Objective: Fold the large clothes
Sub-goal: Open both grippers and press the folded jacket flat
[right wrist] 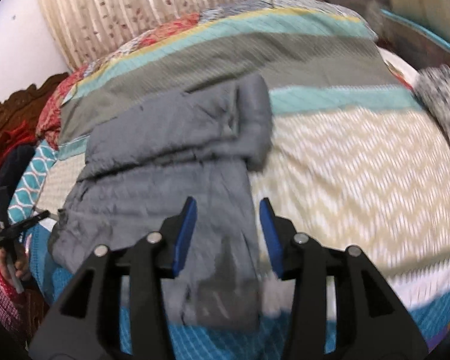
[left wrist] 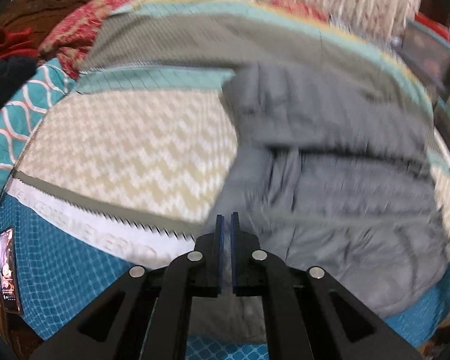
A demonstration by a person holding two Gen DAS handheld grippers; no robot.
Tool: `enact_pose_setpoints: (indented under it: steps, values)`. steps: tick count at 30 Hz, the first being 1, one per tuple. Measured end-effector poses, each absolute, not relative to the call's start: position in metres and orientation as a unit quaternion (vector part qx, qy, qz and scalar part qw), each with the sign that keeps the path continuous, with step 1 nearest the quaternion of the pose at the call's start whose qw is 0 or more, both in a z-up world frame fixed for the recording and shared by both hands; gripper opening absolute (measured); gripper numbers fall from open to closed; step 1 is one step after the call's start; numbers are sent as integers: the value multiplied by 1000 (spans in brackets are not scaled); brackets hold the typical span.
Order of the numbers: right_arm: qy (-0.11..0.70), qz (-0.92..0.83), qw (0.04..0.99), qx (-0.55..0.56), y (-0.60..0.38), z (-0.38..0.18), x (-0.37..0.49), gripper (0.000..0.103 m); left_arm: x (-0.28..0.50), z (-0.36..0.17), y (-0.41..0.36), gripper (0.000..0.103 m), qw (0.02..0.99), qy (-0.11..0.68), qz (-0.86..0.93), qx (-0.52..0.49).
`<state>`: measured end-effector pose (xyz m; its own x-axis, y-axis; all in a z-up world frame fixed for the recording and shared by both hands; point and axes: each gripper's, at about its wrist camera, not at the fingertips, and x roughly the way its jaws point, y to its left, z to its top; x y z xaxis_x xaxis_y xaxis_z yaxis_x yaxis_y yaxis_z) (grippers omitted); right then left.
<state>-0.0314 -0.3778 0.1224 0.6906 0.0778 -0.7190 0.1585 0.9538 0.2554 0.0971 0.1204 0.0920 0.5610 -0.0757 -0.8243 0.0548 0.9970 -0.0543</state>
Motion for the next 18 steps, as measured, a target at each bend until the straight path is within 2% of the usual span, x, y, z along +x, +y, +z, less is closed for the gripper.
enact_pose_setpoints:
  steps: [5,11,14,16,18]
  values:
    - [402,28,908,115,-344,136,53,41,108,109,122,0,889,452,-41,-57]
    - [436,64,891,111,-305,136,182,45,114,92,85,0,881,463,-79,-49]
    - [453,68,878,141,-297,132,252,51,116,82,72,0,876,469,-97,-60]
    - [459,60,876,136,-289,129,289,60,118,77,69,0,872,473,-105,-68]
    - [472,57,872,117,-275,120,330,65,119,71,69,0,870,477,-106,-73]
